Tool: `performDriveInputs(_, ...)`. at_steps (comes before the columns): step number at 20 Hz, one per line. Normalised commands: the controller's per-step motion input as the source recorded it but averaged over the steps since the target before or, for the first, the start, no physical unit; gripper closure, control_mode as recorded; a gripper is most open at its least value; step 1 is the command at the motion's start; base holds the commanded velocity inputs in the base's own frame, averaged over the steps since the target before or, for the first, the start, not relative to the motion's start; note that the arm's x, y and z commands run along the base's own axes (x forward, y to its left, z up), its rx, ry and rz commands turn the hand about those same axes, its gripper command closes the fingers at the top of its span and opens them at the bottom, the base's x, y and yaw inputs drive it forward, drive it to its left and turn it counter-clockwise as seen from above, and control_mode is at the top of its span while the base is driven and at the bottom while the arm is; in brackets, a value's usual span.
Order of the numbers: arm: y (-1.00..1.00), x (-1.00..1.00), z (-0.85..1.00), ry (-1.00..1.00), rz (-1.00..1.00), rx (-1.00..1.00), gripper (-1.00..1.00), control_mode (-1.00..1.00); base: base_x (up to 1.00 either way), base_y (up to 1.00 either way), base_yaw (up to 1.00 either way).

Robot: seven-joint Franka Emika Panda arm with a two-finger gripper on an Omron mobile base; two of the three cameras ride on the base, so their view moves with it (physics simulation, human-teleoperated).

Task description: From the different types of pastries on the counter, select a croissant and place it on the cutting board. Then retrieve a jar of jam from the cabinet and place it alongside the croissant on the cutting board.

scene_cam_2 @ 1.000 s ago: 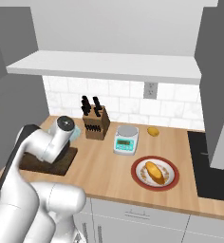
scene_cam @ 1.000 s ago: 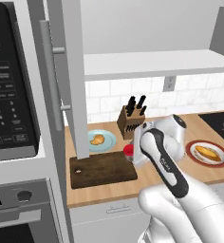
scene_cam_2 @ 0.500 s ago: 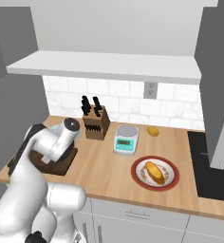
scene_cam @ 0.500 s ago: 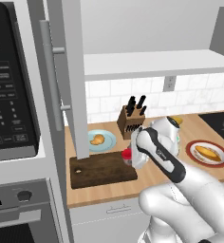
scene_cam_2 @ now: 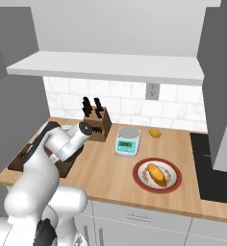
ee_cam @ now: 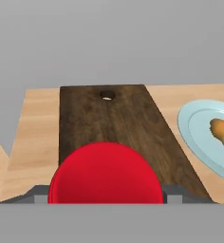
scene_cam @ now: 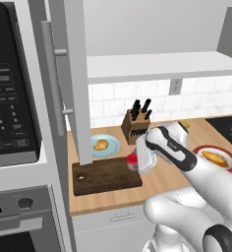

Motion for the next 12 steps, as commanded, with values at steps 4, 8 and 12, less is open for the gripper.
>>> performDriveInputs(4, 0.15, 0.01, -0.13, -0.02, 0.00, 0.00, 1.00, -1.00, 0.00, 0.00, 0.00)
performDriveInputs(8, 0.28, 0.00, -0.37, -0.03, 0.00, 0.00, 1.00, -1.00, 0.00, 0.00, 0.00)
performDriveInputs(12, 0.21, 0.00, -0.29, -0.05, 0.00, 0.00, 1.00, -1.00, 0.00, 0.00, 0.00)
